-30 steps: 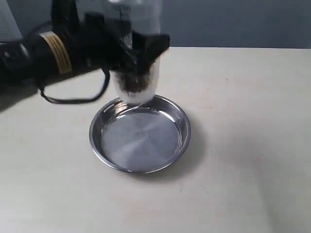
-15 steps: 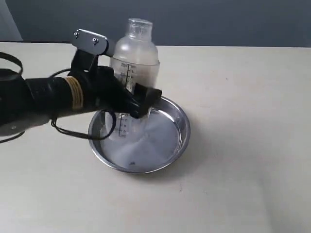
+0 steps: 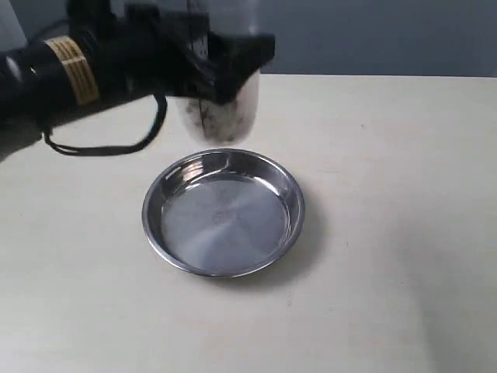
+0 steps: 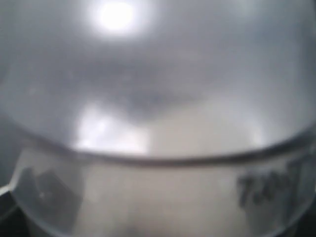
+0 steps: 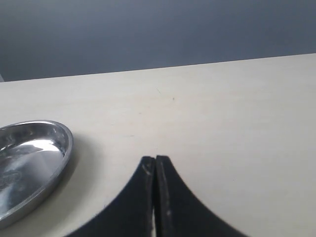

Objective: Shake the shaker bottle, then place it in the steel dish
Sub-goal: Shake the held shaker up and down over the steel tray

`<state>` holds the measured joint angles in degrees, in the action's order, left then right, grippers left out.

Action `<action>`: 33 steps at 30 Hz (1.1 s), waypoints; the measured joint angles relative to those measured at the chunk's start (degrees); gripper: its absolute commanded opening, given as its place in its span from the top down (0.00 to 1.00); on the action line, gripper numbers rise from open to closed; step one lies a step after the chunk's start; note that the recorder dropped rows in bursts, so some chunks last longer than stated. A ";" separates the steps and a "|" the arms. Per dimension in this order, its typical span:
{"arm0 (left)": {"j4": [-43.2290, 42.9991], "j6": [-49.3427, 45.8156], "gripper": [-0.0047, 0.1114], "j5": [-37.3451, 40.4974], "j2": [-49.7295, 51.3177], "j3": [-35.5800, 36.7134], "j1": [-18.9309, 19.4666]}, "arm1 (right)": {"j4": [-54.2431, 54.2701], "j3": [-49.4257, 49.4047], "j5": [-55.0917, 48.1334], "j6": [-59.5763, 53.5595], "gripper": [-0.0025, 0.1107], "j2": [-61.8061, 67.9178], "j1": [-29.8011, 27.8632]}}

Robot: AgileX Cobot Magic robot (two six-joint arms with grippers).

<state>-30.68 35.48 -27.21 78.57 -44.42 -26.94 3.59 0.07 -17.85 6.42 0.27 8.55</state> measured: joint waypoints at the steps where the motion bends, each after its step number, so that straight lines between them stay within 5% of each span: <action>1: 0.48 -0.25 0.96 -1.52 0.65 0.65 0.00 | 0.00 0.00 0.00 0.00 0.99 0.00 0.00; 6: -0.04 1.68 0.96 3.78 10.67 6.76 -0.43 | 0.00 0.00 0.00 0.00 0.99 0.00 0.00; 13: -3.37 7.75 0.96 -3.64 1.31 2.87 -0.48 | 0.00 0.00 -0.11 0.00 0.99 0.00 0.00; 16: -8.65 5.14 0.96 2.95 2.53 3.97 -0.06 | 0.00 0.00 -0.11 0.00 0.99 0.00 0.00; 19: 11.27 -9.63 0.96 8.85 5.91 4.74 6.61 | 0.00 0.00 -0.11 0.00 0.99 0.00 0.00; 21: 19.26 -10.68 0.96 11.24 7.27 4.88 9.10 | 0.00 0.00 -0.11 0.00 0.99 0.00 0.00; 25: 3.16 -6.32 0.96 10.78 4.99 5.43 0.49 | 0.00 0.00 -0.11 0.00 0.99 0.00 0.00; 30: 26.43 -13.19 0.96 7.49 7.20 4.89 2.52 | 0.00 0.00 -0.11 0.00 0.99 0.00 0.00; 33: 6.50 -6.95 0.96 11.73 6.24 4.75 -3.29 | 0.00 0.00 -0.11 0.00 0.99 0.00 0.00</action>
<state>-24.18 28.53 -15.48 84.80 -39.67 -30.23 3.59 0.07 -17.96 6.42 0.27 8.55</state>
